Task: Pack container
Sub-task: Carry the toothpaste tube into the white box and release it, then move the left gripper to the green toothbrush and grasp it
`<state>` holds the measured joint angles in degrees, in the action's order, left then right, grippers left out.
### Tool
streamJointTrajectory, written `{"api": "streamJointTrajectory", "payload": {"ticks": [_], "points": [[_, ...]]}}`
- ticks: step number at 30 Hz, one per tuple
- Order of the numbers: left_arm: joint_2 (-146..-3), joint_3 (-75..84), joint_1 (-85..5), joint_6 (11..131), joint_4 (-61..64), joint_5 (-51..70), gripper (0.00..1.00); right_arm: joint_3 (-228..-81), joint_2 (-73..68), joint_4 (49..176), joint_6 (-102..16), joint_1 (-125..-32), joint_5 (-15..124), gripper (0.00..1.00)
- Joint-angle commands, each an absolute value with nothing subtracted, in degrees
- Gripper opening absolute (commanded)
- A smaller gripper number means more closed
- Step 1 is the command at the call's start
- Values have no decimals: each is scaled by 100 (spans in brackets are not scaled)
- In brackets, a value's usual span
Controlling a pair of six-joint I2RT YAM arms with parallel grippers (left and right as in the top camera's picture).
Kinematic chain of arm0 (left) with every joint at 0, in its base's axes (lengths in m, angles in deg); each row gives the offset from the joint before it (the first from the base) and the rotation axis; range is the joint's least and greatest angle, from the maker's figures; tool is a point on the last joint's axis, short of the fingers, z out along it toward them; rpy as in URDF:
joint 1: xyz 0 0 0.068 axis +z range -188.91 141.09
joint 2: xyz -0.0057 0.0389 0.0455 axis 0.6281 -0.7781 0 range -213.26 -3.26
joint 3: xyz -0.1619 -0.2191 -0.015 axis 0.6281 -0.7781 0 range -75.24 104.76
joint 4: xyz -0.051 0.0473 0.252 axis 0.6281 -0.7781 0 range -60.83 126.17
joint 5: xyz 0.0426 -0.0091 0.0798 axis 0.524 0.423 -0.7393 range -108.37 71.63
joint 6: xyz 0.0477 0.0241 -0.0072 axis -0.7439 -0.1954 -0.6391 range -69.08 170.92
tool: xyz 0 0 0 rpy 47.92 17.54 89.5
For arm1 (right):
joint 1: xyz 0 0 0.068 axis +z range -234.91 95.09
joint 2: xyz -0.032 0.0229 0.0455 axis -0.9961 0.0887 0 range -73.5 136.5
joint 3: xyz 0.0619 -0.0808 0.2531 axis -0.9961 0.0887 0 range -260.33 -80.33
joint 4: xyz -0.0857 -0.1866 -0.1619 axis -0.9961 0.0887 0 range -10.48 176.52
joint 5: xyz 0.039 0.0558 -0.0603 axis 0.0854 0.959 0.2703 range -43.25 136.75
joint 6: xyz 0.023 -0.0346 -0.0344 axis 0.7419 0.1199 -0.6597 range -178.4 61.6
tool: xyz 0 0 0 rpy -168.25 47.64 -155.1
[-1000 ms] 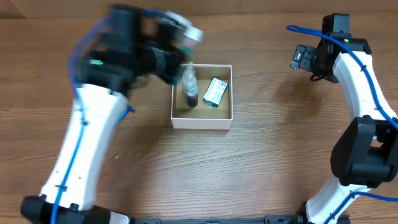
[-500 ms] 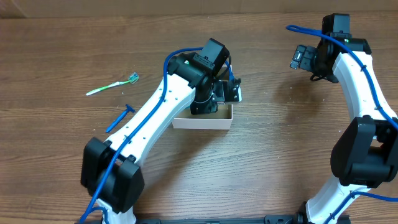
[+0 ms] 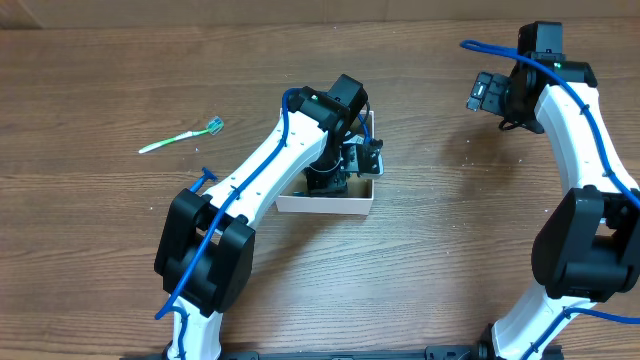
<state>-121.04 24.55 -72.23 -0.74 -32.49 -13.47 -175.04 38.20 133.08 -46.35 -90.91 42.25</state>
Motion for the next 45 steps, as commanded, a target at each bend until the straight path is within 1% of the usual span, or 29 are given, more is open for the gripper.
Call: {"api": "streamJointTrajectory", "payload": {"ticks": [1,4,6,8,9,10,13,14,17,20,25,28,31,37,41,44,45], "points": [[-11988,2934,-7271,-91,-3413,-1102,61,-17636,3612,13279,-4575,-9093,4186,100],[-11621,3611,-7280,156,-3603,-995,60,-17636,3612,13279,-4575,-9093,4186,100],[-11096,3963,-7195,564,-3599,-1032,63,-17636,3612,13279,-4575,-9093,4186,100],[-10628,4042,-6972,1161,-3577,-1451,64,-17636,3612,13279,-4575,-9093,4186,100],[-10425,4042,-6694,1740,-3603,-1790,64,-17636,3612,13277,-4575,-9093,4186,100],[-10353,4042,-6441,2013,-3649,-1838,64,-17636,3612,13279,-4575,-9093,4186,100],[-10510,3832,-5024,2818,-3680,-1827,64,-17636,3612,13279,-4575,-9093,4186,100],[-10646,3666,-4570,2890,-3546,-1701,65,-17636,3612,13279,-4575,-9093,4186,100],[-11122,3222,-3689,2888,-3103,-1174,66,-17636,3612,13279,-4575,-9093,4186,100],[-11621,3076,-3306,2883,-2840,-1169,65,-17636,3612,13279,-4575,-9093,4186,100],[-12405,3076,-3223,2206,-2292,-1065,61,-17636,3612,13279,-4575,-9093,4186,100],[-12770,3076,-3138,1627,-2143,-1069,62,-17636,3612,13279,-4575,-9093,4186,100],[-13039,3074,-2990,1596,-2069,-1016,64,-17636,3612,13279,-4575,-9093,4186,100],[-13629,3067,-2950,1465,-1931,-999,64,-17636,3612,13279,-4575,-9093,4186,100],[-13678,3067,-2950,1364,-1907,-1001,65,-17636,3612,13279,-4575,-9093,4186,100],[-13680,3023,-2935,1229,-1903,-1384,62,-17636,3612,13279,-4575,-9093,4186,100],[-13680,3008,-2900,1229,-1907,-1443,57,-17636,3612,13279,-4575,-9093,4186,100]]}}
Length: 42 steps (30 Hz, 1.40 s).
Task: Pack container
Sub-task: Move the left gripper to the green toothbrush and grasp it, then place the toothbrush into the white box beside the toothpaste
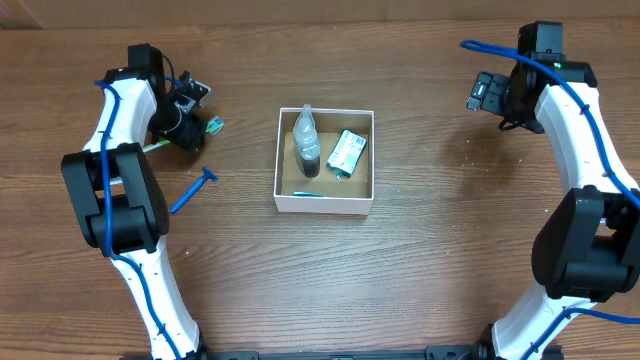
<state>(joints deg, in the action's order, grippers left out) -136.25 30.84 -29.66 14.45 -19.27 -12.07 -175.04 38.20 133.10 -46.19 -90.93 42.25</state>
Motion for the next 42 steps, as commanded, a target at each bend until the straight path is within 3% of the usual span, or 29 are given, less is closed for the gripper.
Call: {"api": "streamJointTrajectory", "payload": {"ticks": [1,8,9,17,26,35,42], "points": [[-13680,2986,-2872,1229,-1907,-1436,52,-17636,3612,13277,-4575,-9093,4186,100],[-13680,2608,-2843,1238,-1936,-1434,7,-17636,3612,13279,-4575,-9093,4186,100],[-13680,2538,-2854,1288,-1944,-1434,4,-17636,3612,13279,-4575,-9093,4186,100],[-13594,2947,-3062,2186,-2130,-1436,4,-17636,3612,13279,-4575,-9093,4186,100],[-12403,5978,-4469,1795,-3691,-1425,4,-17636,3612,13277,-4575,-9093,4186,100],[-11990,5808,-6447,-354,-4854,-735,4,-17636,3612,13279,-4575,-9093,4186,100],[-12051,4448,-6629,-985,-4777,-649,4,-17636,3612,13279,-4575,-9093,4186,100]]}}
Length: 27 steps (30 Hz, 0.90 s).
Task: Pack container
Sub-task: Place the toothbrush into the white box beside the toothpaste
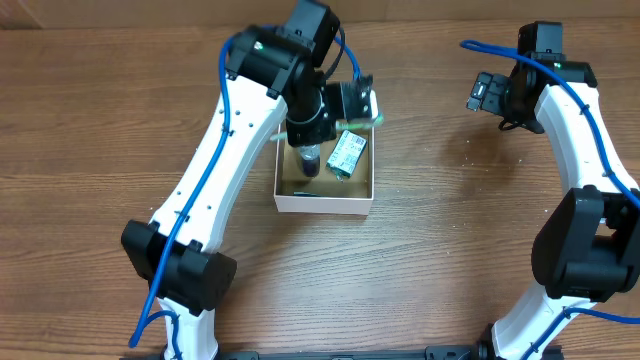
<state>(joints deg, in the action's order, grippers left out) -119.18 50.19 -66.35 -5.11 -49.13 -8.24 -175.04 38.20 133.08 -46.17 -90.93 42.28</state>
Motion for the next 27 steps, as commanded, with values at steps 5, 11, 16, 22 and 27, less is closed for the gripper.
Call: {"api": "streamJointTrajectory", "payload": {"ticks": [5,11,16,22,27], "points": [[-12054,3390,-6637,-1108,-4091,-555,4,-17636,3612,13279,-4575,-9093,4186,100],[-12060,2977,-6637,-1130,-3693,-324,4,-17636,3612,13277,-4575,-9093,4186,100],[-12060,2894,-6707,-1130,-3533,-304,4,-17636,3612,13277,-4575,-9093,4186,100],[-12062,2892,-6749,-1125,-3503,-77,53,-17636,3612,13279,-4575,-9093,4186,100],[-12049,3176,-6749,-1121,-3713,-96,59,-17636,3612,13277,-4575,-9093,4186,100]]}}
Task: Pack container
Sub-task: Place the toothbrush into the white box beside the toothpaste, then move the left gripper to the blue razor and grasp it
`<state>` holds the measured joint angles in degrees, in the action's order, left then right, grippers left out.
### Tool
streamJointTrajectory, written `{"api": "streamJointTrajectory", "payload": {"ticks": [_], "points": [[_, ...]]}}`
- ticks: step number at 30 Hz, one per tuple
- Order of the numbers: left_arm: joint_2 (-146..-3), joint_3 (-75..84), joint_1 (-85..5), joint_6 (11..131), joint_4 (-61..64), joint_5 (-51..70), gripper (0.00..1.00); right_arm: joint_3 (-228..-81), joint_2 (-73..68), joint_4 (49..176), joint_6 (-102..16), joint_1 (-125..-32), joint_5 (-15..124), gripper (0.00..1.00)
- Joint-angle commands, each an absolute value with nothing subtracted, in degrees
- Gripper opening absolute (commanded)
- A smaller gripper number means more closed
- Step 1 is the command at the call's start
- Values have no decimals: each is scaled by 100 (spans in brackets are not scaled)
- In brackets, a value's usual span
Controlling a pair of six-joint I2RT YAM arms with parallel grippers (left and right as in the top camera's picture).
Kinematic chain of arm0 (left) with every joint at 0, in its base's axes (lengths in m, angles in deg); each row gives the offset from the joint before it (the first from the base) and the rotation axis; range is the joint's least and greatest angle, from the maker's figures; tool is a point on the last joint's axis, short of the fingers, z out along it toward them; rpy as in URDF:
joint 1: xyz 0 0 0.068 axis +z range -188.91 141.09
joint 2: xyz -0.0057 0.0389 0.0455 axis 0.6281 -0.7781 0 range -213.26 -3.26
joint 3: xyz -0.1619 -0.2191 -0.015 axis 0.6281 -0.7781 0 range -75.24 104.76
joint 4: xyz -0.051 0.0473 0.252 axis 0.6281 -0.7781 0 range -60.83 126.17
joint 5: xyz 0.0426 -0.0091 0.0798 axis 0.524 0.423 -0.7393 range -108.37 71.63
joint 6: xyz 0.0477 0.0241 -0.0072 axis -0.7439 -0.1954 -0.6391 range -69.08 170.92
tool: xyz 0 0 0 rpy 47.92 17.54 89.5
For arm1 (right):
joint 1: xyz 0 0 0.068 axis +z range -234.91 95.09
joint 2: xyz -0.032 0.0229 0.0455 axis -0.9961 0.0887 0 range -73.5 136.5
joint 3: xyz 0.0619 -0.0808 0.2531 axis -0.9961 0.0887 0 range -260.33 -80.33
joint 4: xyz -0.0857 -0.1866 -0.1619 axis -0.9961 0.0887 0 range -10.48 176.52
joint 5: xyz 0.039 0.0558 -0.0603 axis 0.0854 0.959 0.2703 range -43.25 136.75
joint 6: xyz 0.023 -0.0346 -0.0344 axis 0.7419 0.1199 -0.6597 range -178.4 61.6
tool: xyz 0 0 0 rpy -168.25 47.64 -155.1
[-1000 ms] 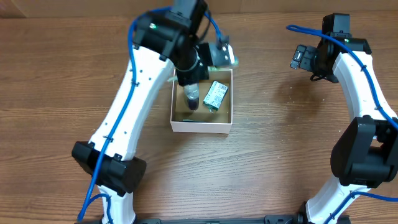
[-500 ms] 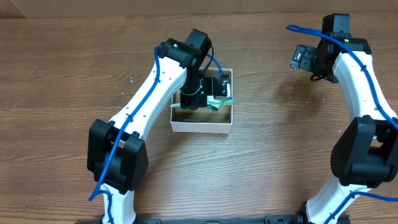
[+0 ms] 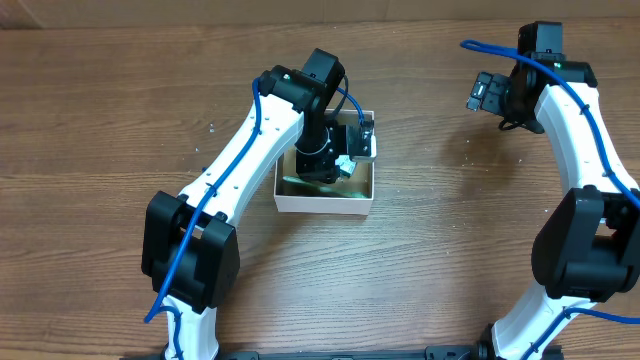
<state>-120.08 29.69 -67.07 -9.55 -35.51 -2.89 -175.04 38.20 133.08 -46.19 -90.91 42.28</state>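
Note:
The white box (image 3: 322,203) stands mid-table. My left arm reaches over it, and my left gripper (image 3: 356,150) is down inside its right half, hiding the bottle. A green packet (image 3: 345,167) peeks out beside the fingers. A thin green strip, apparently the toothbrush (image 3: 303,183), lies along the box's front left and runs in under the gripper. Whether the fingers are closed on it does not show. My right gripper (image 3: 484,92) hangs at the back right, away from the box, with nothing visible in it.
Brown wooden table (image 3: 450,230) all around the box. The left arm's links (image 3: 235,175) cross the table left of the box and cover the spot there. The right arm (image 3: 585,150) stands along the right edge.
My left gripper was above the box's back edge with the green toothbrush sticking out of it. Now it is lower, inside the box, and a green strip lies along the box floor.
My left gripper was in the box while the toothbrush and a blue razor lay on the table at the left. Then it was at the toothbrush, far left. Then it held the toothbrush over the box, and now it is down inside. The right arm has stayed still.

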Motion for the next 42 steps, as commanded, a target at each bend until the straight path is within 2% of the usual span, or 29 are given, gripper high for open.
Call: {"api": "streamJointTrajectory", "payload": {"ticks": [1,3,6,7,10,14,18,22,23,27,31,42], "points": [[-12045,3388,-6749,-1121,-3859,-96,60,-17636,3612,13277,-4575,-9093,4186,100],[-12045,4083,-6747,-1012,-4344,-210,61,-17636,3612,13279,-4575,-9093,4186,100],[-12032,5067,-6740,-341,-4939,-1030,64,-17636,3612,13279,-4575,-9093,4186,100],[-11962,5248,-6699,-96,-5017,-1329,70,-17636,3612,13277,-4575,-9093,4186,100],[-11560,5224,-6345,88,-5033,-1344,75,-17636,3612,13279,-4575,-9093,4186,100],[-11000,5163,-5597,549,-4985,-789,79,-17636,3612,13279,-4575,-9093,4186,100],[-10325,4903,-4382,1891,-5059,-630,79,-17636,3612,13277,-4575,-9093,4186,100],[-10303,4361,-3785,2440,-5374,-632,80,-17636,3612,13279,-4575,-9093,4186,100],[-10303,3991,-3752,2440,-5315,-641,85,-17636,3612,13279,-4575,-9093,4186,100],[-10303,2289,-3755,2639,-4526,-717,94,-17636,3612,13277,-4575,-9093,4186,100],[-10303,1122,-3752,2831,-3584,-890,97,-17636,3612,13279,-4575,-9093,4186,100],[-10316,-472,-3591,2660,-1234,-1943,100,-17636,3612,13279,-4575,-9093,4186,100]]}}
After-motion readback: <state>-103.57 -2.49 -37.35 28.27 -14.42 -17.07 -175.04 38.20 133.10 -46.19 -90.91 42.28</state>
